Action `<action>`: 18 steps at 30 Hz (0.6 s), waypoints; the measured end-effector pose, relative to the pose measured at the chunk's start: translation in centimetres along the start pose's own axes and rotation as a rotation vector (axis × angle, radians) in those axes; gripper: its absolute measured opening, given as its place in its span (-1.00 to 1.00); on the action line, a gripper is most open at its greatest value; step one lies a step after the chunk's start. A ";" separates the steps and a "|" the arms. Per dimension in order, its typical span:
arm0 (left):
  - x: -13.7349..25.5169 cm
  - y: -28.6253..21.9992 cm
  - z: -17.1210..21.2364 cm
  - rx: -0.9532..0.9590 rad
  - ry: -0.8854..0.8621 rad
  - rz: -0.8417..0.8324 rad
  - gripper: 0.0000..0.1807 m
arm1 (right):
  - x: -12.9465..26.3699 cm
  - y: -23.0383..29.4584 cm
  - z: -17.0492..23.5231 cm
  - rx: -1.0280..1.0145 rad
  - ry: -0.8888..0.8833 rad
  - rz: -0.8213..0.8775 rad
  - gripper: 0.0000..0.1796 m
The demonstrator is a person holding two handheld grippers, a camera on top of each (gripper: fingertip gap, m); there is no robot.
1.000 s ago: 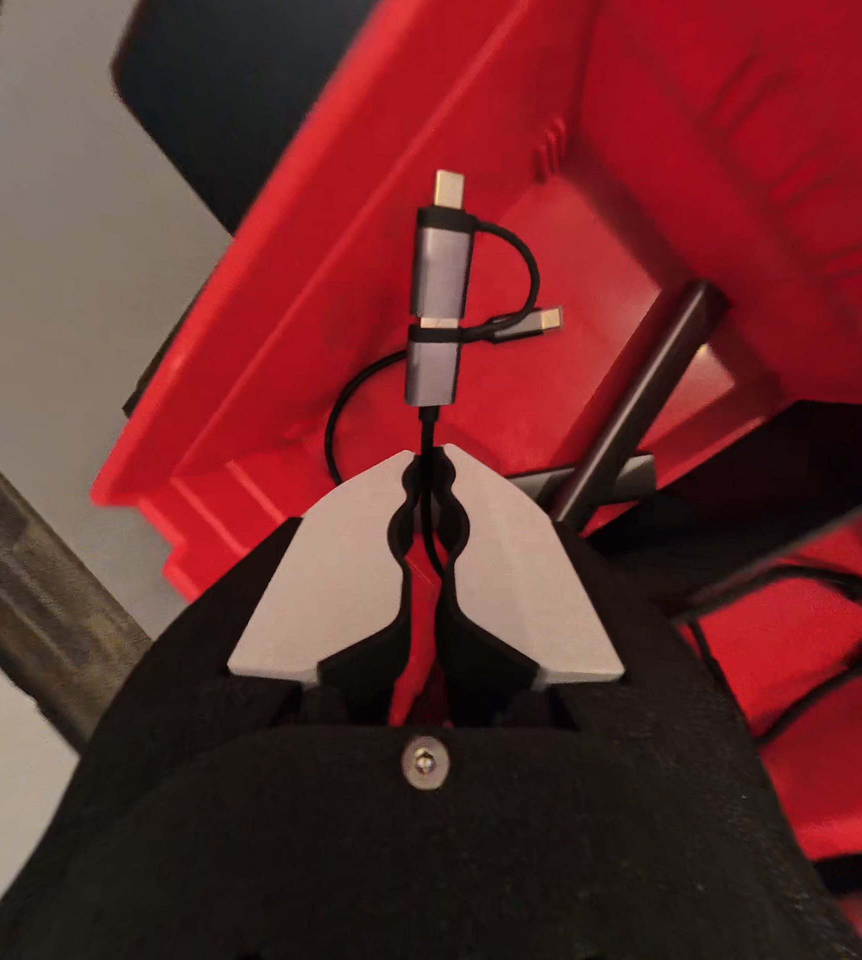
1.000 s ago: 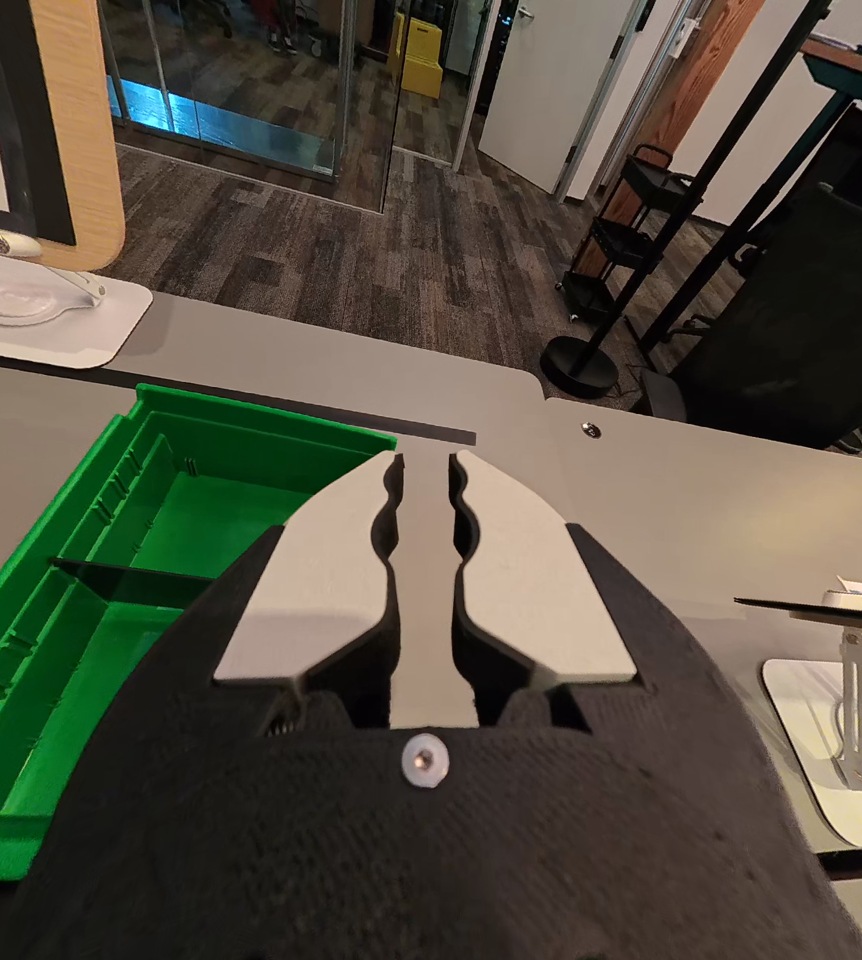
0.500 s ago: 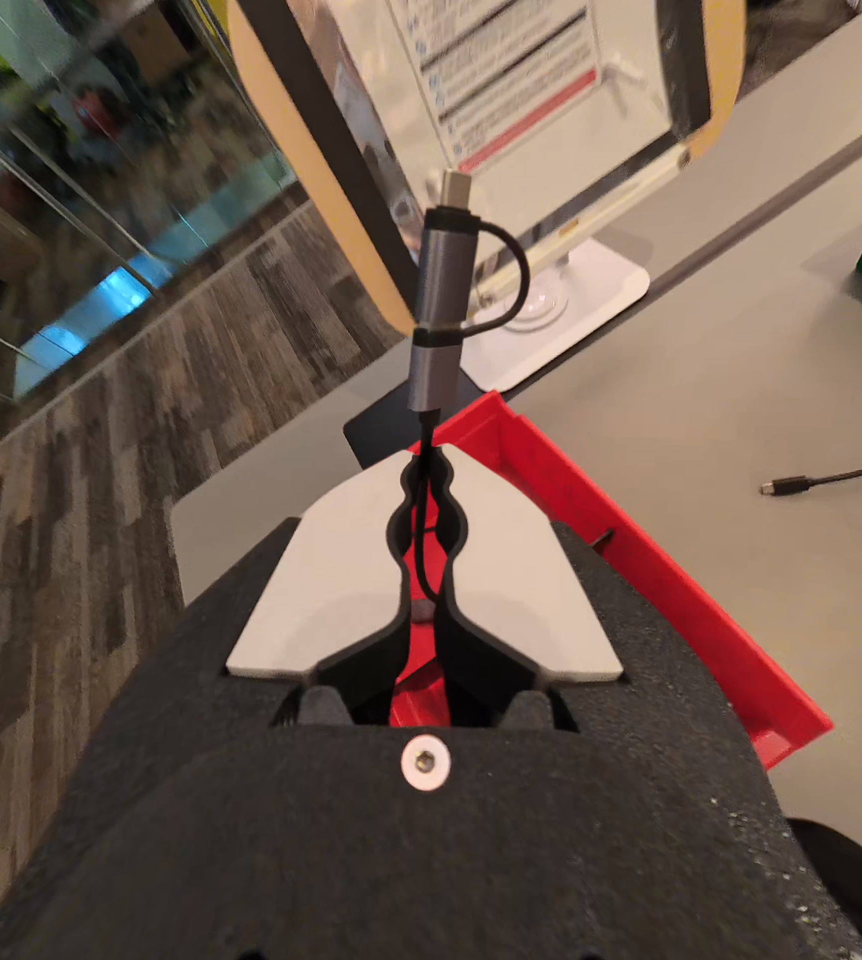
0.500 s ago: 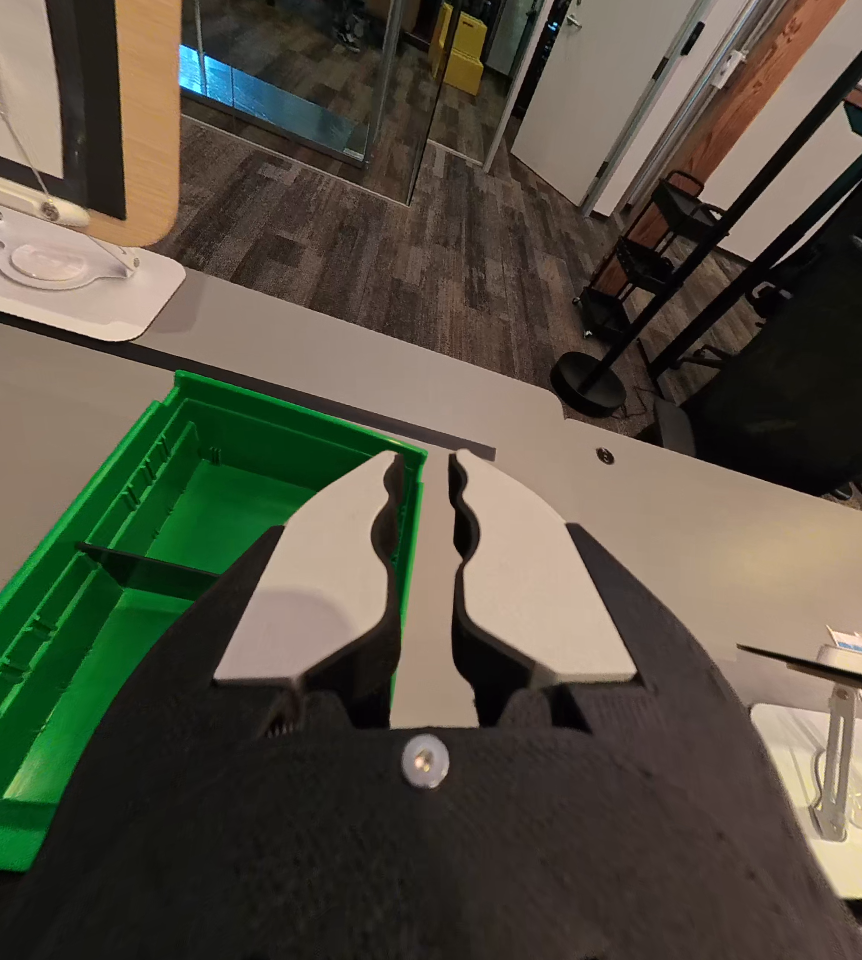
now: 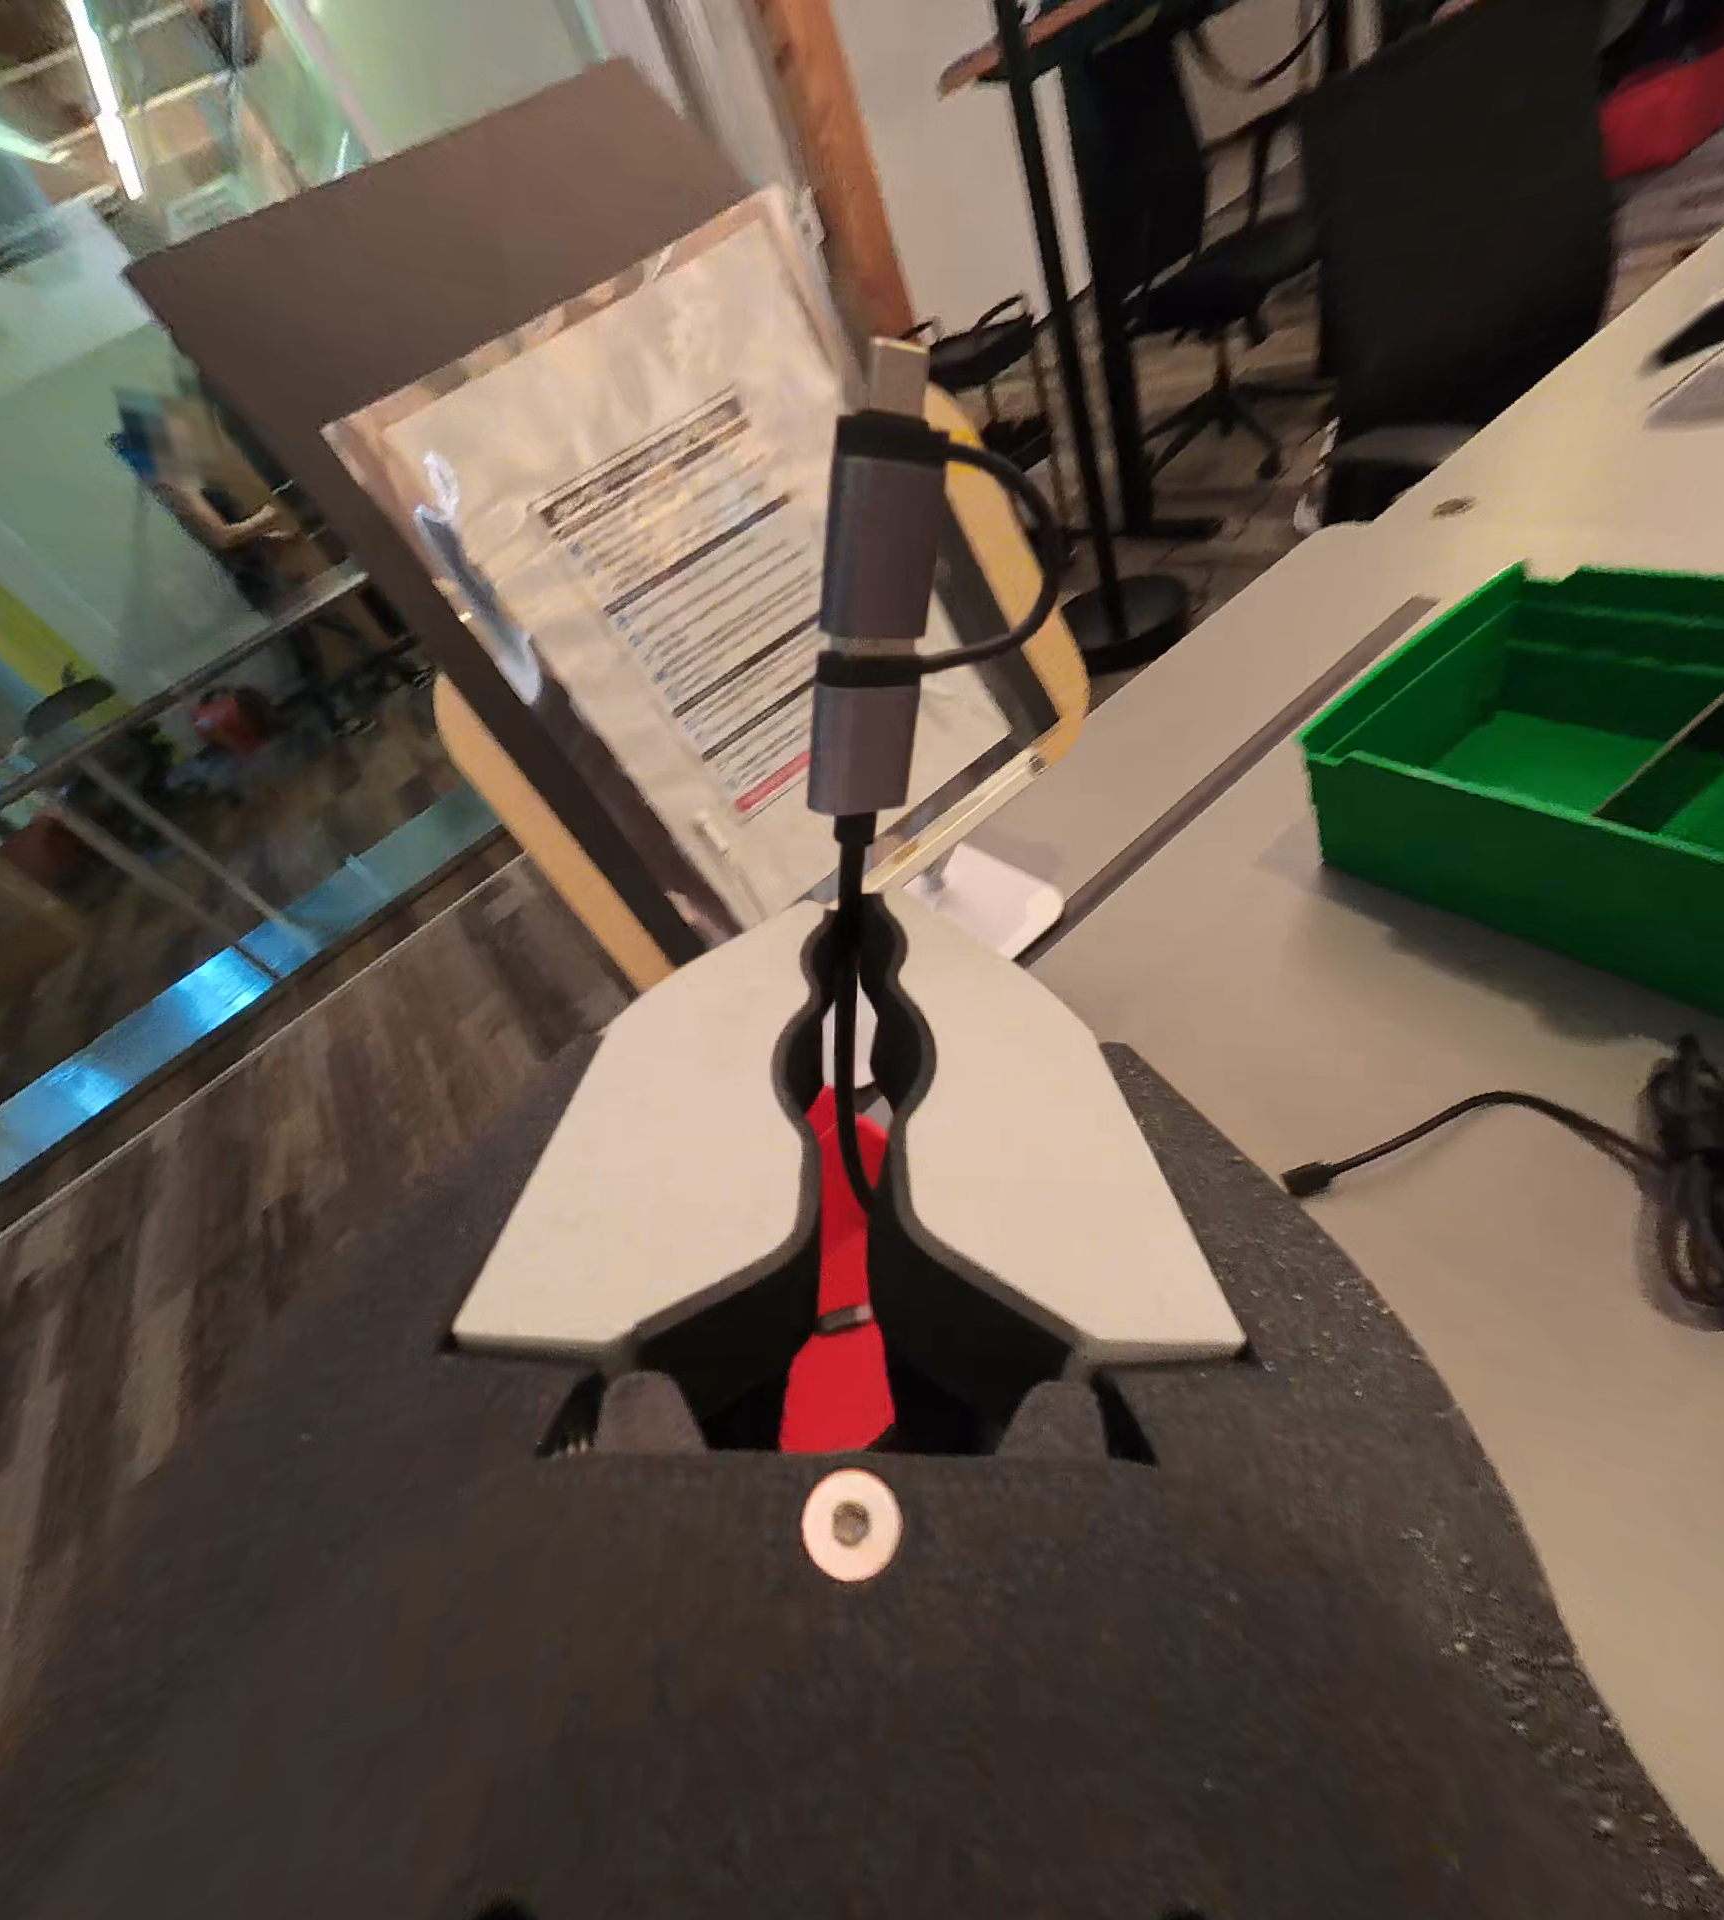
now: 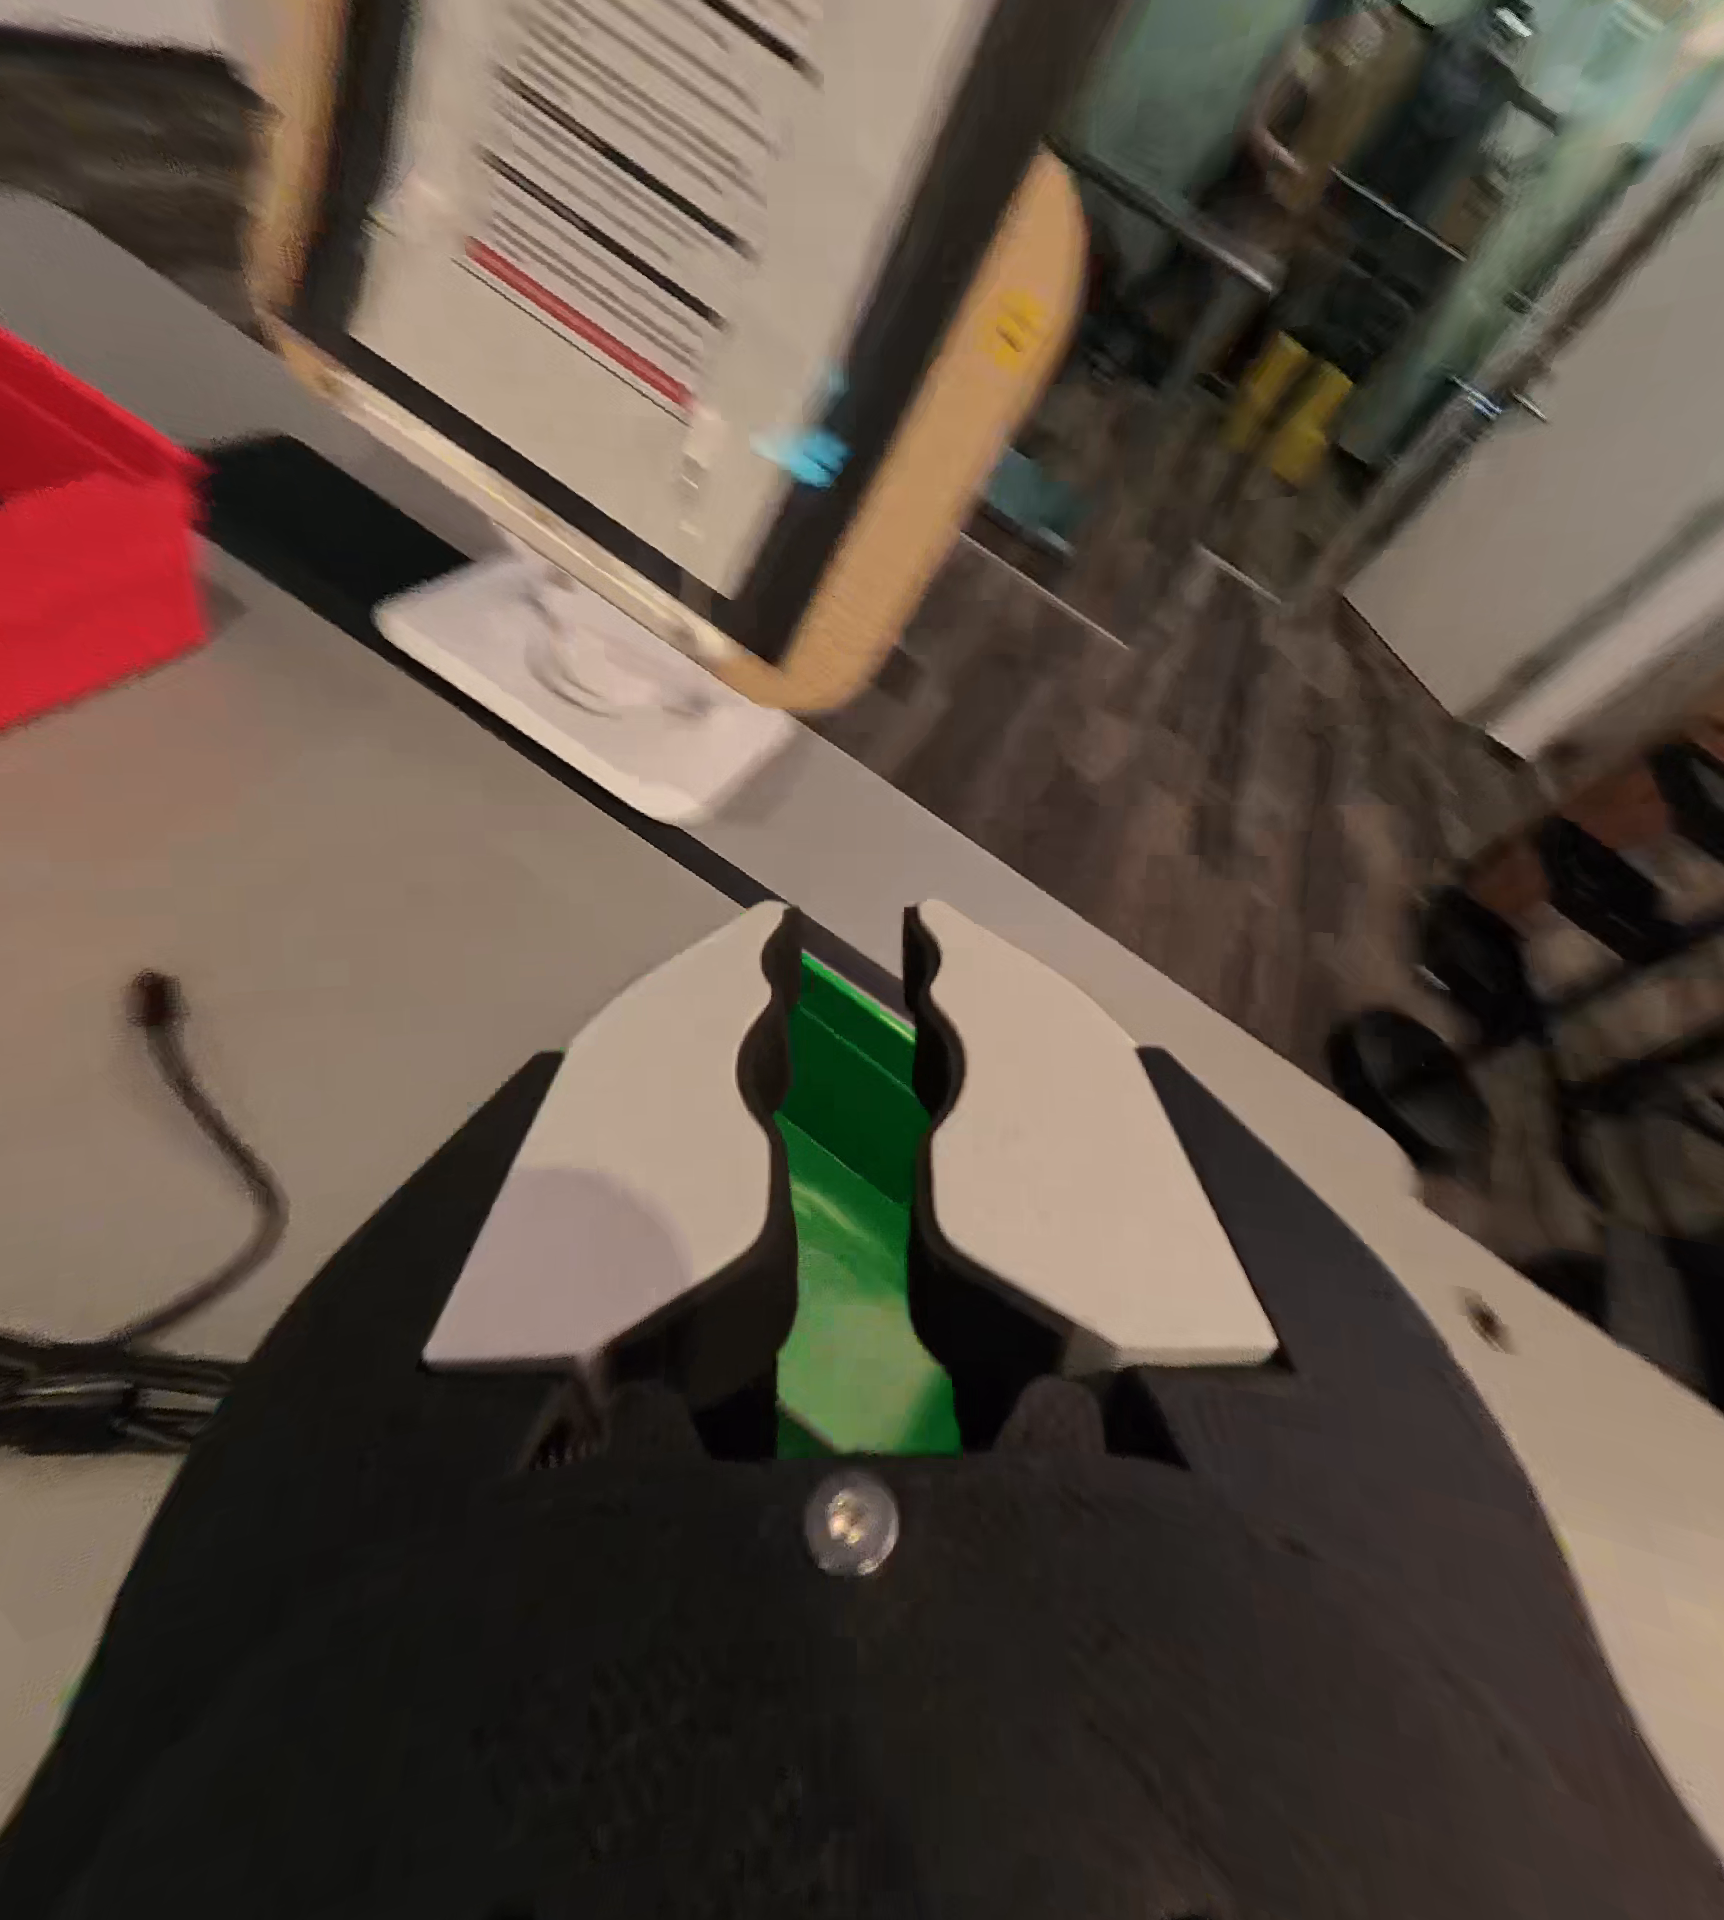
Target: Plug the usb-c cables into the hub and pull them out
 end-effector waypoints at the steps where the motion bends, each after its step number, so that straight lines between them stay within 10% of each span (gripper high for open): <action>1: -0.1 -0.4 -0.3 0.008 -0.019 0.025 -0.97 | -0.9 2.0 -1.0 -0.019 -0.067 -0.105 -0.70; 8: -1.2 -3.3 -1.1 -0.039 -0.027 0.111 -0.97 | -5.5 20.3 -6.0 -0.198 -0.256 -0.844 -0.33; 13: -1.6 -5.0 -1.5 -0.067 -0.015 0.138 -0.97 | -9.5 28.5 -3.6 -0.183 -0.127 -0.833 -0.30; 18: -1.9 -4.8 -1.3 -0.072 -0.027 0.092 -0.97 | -9.8 28.8 -2.2 -0.260 -0.088 -0.929 -0.90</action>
Point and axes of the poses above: each gripper's, where its closed fingertips meet, x back along the fingers, z out of its underside, y = z × x across the jaws, the point moved 4 cm from there along x, back along the fingers, and after that the axes turned 10 degrees about -y, right-handed, at the moved point
